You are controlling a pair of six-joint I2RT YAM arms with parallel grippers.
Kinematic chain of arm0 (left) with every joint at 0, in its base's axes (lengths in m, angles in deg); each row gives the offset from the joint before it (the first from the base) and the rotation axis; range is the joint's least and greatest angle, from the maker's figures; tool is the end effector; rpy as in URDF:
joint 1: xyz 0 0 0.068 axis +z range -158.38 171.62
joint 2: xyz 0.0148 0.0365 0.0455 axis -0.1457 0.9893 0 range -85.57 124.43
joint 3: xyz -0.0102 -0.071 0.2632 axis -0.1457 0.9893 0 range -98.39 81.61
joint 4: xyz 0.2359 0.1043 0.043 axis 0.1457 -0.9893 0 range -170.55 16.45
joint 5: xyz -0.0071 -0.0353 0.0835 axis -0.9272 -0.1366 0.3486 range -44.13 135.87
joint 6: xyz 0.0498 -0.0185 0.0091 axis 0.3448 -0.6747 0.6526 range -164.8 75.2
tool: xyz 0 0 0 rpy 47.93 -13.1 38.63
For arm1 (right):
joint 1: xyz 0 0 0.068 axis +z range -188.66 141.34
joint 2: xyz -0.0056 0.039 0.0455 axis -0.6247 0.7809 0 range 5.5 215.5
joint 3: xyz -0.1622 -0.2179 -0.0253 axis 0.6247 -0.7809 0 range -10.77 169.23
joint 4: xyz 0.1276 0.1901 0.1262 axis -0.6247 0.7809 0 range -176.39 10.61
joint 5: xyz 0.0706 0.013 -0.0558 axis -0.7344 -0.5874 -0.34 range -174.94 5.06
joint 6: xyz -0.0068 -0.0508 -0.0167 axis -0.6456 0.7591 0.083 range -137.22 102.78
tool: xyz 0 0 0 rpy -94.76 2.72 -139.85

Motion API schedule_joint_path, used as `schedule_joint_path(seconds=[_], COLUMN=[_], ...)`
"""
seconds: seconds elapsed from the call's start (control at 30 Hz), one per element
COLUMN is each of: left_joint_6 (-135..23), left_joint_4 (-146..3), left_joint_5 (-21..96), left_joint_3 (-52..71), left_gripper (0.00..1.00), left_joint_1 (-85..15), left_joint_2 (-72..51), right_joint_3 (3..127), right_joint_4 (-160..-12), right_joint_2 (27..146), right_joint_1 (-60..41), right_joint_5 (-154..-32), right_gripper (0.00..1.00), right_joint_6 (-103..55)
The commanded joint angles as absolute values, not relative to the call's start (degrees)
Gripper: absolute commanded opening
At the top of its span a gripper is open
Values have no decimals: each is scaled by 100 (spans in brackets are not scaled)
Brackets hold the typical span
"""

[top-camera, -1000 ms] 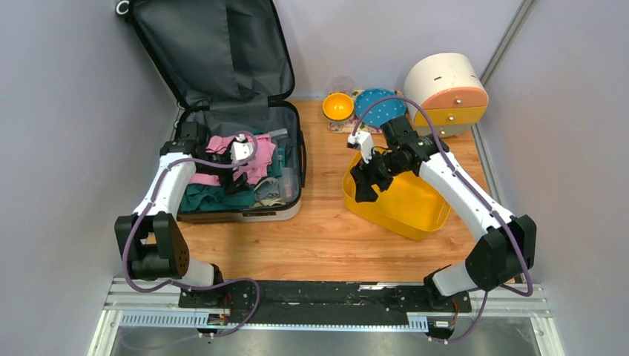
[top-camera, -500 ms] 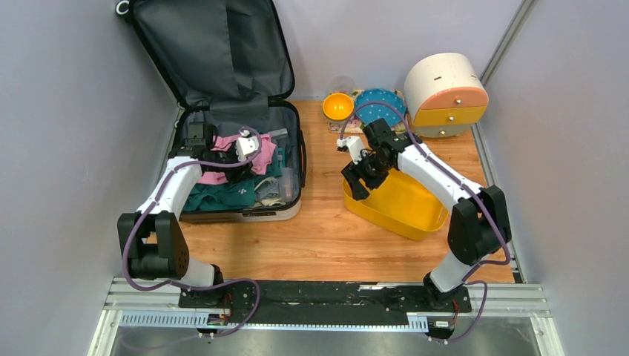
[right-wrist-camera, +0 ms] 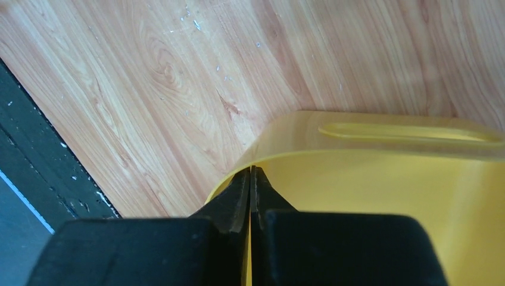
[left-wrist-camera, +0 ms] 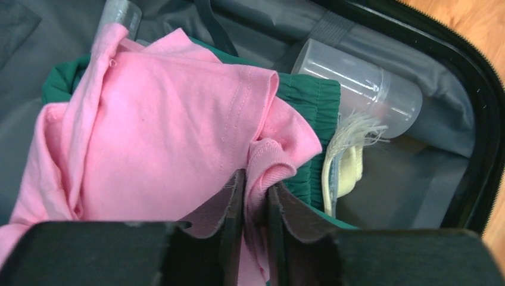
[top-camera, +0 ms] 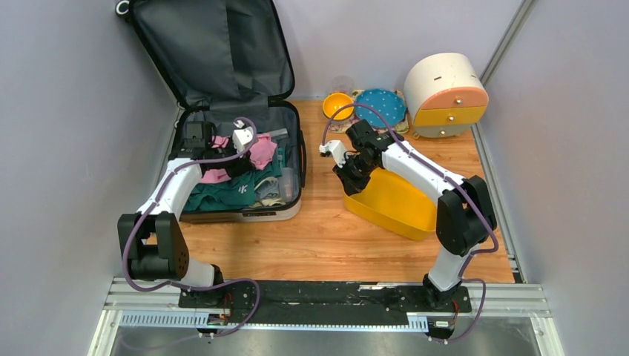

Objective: Open, take out, and arrange the luggage

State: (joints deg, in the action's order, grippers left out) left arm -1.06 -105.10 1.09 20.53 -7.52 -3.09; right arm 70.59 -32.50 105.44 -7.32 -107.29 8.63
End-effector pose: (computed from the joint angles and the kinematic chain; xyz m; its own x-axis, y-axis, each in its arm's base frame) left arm 0.2956 -0.0205 0.2625 -0.2904 0.4865 -0.8240 0.8507 0.5256 0.0105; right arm 0.2912 0.1930 0.2504 -0.4807 -0.7648 -0.4291 -0.8760 0.4412 0.1950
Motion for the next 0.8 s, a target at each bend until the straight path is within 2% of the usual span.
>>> schedule_joint_path(seconds=[0.0,0.03,0.2,0.4,0.47,0.6,0.77], left_joint_6=[-550,-578,-797,-938,-956,-991,-1026], left_joint_4=[-10220,-10229,-10194,-10159,-10159,-10124,-10027], left_joint_5=[113,139,166,219,192,183,192], left_joint_3=[2018,1983,1939,1930,1938,1965,2062], left_gripper=[34,41,50,53,53,53,53], left_joint_1=[-724,-724,-724,-724,-724,-724,-724], left_joint_2=[-488,-462,-409,-356,-356,-400,-435], right_joint_3=[7422,7457,7448,7527,7719,7397,7359], right_joint_4=[-3357,-3357,-3383,-3454,-3340,-3426,-3420], right_joint_2=[10639,10648,10648,10692,10727,10333,10270], right_joint_1=[-684,-675,-509,-201,-183,-183,-174], right_joint_5=[-10998,-11042,-11236,-11158,-10956,-11060,-10562], right_gripper=[0,0,0,0,8,5,48], right_joint_6=[1152,1161,1354,1496,1276,1196,846])
